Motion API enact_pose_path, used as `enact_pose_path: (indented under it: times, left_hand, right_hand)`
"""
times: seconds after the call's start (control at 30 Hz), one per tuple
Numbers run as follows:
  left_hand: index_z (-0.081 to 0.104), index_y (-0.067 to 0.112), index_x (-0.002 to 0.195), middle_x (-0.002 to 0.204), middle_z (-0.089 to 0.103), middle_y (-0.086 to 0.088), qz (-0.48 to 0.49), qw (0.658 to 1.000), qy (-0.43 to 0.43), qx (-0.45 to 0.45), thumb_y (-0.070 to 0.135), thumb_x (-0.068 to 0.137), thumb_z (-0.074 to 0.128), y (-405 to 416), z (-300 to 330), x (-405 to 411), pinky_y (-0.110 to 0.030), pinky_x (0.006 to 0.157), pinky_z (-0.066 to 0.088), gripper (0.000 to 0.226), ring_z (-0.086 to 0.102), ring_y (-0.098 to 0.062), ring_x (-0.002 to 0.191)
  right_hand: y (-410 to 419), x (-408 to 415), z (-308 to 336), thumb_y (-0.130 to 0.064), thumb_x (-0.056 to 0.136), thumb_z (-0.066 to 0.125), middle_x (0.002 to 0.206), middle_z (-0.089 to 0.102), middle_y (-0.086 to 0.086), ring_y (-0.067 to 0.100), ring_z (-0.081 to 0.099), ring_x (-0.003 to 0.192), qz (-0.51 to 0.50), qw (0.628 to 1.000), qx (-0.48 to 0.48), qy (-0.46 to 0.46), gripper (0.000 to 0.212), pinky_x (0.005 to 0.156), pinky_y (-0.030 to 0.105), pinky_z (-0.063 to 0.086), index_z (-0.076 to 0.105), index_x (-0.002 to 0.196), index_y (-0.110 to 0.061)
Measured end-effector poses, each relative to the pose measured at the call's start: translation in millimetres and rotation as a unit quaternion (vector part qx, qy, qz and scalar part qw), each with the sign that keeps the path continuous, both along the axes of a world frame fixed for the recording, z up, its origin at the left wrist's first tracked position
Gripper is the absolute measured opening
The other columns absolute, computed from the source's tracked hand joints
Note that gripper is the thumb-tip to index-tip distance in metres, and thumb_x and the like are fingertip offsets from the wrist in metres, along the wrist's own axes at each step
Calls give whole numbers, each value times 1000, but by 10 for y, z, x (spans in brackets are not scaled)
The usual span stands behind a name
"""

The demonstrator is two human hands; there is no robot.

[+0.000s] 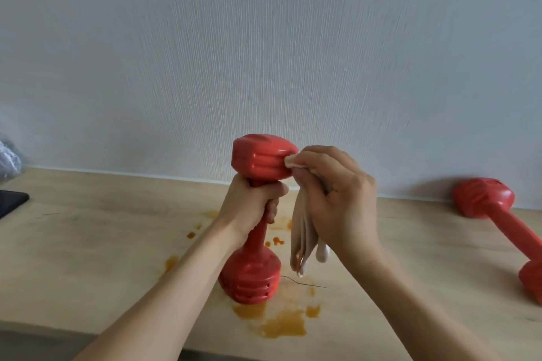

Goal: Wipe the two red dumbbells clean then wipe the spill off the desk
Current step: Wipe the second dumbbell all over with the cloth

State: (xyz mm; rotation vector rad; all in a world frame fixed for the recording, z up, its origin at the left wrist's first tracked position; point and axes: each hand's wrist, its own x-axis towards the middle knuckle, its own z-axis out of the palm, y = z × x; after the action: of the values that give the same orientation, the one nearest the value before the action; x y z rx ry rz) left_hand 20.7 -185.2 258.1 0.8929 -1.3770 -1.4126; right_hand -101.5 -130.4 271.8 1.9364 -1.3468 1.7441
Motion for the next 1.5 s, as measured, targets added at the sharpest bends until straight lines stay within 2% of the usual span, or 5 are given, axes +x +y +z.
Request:
enact_pose_path:
  times: [0.27, 0.53, 1.0, 1.3, 1.5]
  left_hand:
    - [47, 17, 44, 37, 33, 1, -29, 999, 10, 19, -7, 78, 56, 32, 8, -3, -24, 44, 30, 43, 30, -14, 34]
    - [46, 15, 44, 38, 33, 0, -26, 999, 38, 26, 0, 66, 60, 7, -1, 3, -23, 41, 29, 30, 31, -14, 32]
    - [45, 15, 42, 37, 30, 1, -40, 998, 20, 36, -9, 77, 53, -5, 3, 4, -25, 44, 28, 43, 28, -14, 32]
    - [49, 15, 49, 40, 32, 3, -172, 981, 2, 88, 9, 63, 54, -10, 6, 60, -19, 41, 36, 17, 32, -10, 32]
    - [58, 13, 48, 45, 48, -7, -112, 991, -31, 70, 11, 59, 59, 37, -64, -13, -21, 42, 39, 12, 44, -17, 37]
  right_hand:
    - [-100, -113, -18, -1, 81, 65, 84, 64, -15, -2, 60, 80, 15, 991, 93, -92, 15, 72, 9, 44, 70, 85, -15]
    - [56, 79, -36, -12, 87, 61, 92, 67, -3, 25, 62, 78, -18, 999, -19, 33, 12, 66, 38, 50, 72, 90, -12]
    - [37, 49, -38, -4, 81, 64, 88, 65, -11, 4, 62, 81, -2, 998, 49, -48, 14, 73, 19, 48, 71, 86, -14]
    - [61, -58, -61, -6, 83, 65, 80, 66, -11, 2, 61, 76, 27, 973, 161, -165, 20, 69, 17, 47, 65, 81, -25]
    - [106, -60, -50, -6, 83, 66, 85, 65, -10, 1, 60, 79, 14, 984, 124, -129, 14, 71, 12, 44, 69, 84, -19]
